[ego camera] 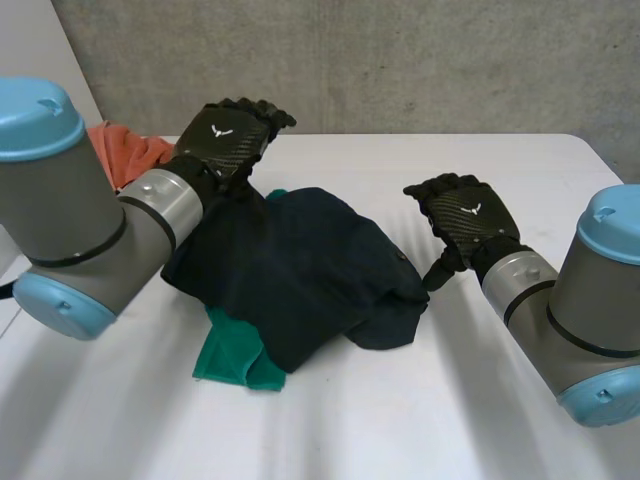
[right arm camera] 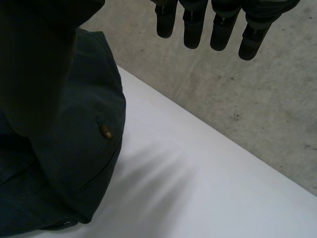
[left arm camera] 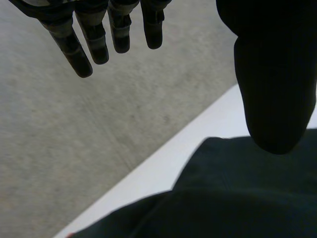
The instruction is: Fold the laundry.
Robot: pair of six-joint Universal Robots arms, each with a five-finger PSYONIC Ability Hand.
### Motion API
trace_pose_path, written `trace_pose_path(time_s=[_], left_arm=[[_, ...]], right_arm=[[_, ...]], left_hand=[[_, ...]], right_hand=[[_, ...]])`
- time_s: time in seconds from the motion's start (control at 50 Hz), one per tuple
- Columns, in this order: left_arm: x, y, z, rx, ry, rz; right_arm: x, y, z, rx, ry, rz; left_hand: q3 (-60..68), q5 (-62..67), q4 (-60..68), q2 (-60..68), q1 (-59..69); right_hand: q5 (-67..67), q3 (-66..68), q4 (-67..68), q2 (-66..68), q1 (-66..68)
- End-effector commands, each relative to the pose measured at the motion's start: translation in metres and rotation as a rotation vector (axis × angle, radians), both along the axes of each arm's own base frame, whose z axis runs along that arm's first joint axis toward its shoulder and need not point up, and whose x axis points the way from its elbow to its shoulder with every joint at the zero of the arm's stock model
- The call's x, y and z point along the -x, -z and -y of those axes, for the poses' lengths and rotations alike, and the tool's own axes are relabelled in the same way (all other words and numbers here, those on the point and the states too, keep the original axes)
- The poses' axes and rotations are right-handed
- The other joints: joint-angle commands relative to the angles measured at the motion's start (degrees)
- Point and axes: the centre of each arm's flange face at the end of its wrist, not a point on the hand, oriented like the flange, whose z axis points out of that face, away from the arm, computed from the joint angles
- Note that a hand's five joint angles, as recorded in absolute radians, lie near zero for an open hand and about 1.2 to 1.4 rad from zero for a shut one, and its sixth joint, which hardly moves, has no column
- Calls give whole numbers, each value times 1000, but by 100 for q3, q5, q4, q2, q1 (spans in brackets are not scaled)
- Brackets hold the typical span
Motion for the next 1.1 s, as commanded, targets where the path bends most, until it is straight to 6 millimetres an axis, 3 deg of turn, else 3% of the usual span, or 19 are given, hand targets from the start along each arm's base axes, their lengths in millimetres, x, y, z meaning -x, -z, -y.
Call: trace_pose_path(time_s=[0.02,0.24,0.3,0.38,0.4,0.44,0.5,0.52,0.58,0.6,0.66,0.72,0.8,0.94,0.96,1.02,1.04,1.1], left_arm=[[-10,27,21,-137,51,69],[-13,79,53,-179,41,207],[-12,86,58,-183,37,223],[-12,83,63,-170,26,242],[-13,75,65,-151,15,247],[-16,62,70,-114,-15,241],[-39,20,96,-4,-178,193],[-55,-8,109,72,-288,137],[-79,-48,124,173,-440,37],[-96,-69,133,231,-522,-28],[-120,-99,146,321,-593,-111],[-135,-105,155,344,-630,-121],[-150,-85,174,304,-673,-84],[-157,-8,204,181,-690,47],[-157,6,207,157,-685,74],[-155,19,207,134,-688,107],[-153,23,206,124,-687,125],[-146,22,198,113,-660,153]], right_arm=[[-2,15,4,-31,-9,-18],[-3,34,7,-55,-17,-73],[-3,37,8,-51,-19,-88],[-3,36,8,-37,-23,-102],[-3,35,9,-30,-23,-104],[-3,35,9,-28,-24,-105],[-4,32,9,-20,-25,-100],[-4,31,9,-19,-25,-99],[-4,31,8,-18,-26,-97],[-5,31,8,-19,-29,-99],[-7,33,6,-22,-36,-106],[-9,34,3,-24,-43,-107],[-11,35,0,-26,-54,-110],[-16,36,-4,-22,-73,-120],[-17,36,-5,-20,-77,-123],[-18,37,-6,-18,-79,-129],[-18,37,-7,-16,-81,-135],[-18,37,-8,-13,-85,-138]], left_hand=[[-203,-286,-162,-180,-242],[1161,1078,1202,1184,1121],[2371,2287,2412,2394,2331],[5831,5747,5872,5854,5791],[6788,6704,6828,6811,6748],[6797,6714,6838,6820,6758],[6797,6714,6838,6820,6758],[6797,6714,6838,6820,6758],[6797,6714,6838,6820,6758],[6797,6714,6838,6820,6758],[6797,6714,6838,6820,6758],[6797,6714,6838,6820,6758],[6797,6714,6838,6820,6758],[6797,6714,6838,6820,6758],[5117,5034,5158,5140,5077],[2048,1965,2089,2071,2008],[207,124,248,230,167],[-203,-286,-162,-180,-242]], right_hand=[[-273,-169,-210,-160,-219],[-273,-169,-210,-160,-219],[-273,-169,-210,-160,-219],[-273,-169,-210,-160,-219],[-273,-169,-210,-160,-219],[-273,-169,-210,-160,-219],[-273,-169,-210,-160,-219],[-273,-169,-210,-160,-219],[-273,-169,-210,-160,-219],[-273,-169,-210,-160,-219],[-273,-169,-210,-160,-219],[-273,-169,-210,-160,-219],[-273,-169,-210,-160,-219],[-273,-169,-210,-160,-219],[-273,-169,-210,-160,-219],[-273,-169,-210,-160,-219],[-273,-169,-210,-160,-219],[-273,-169,-210,-160,-219]])
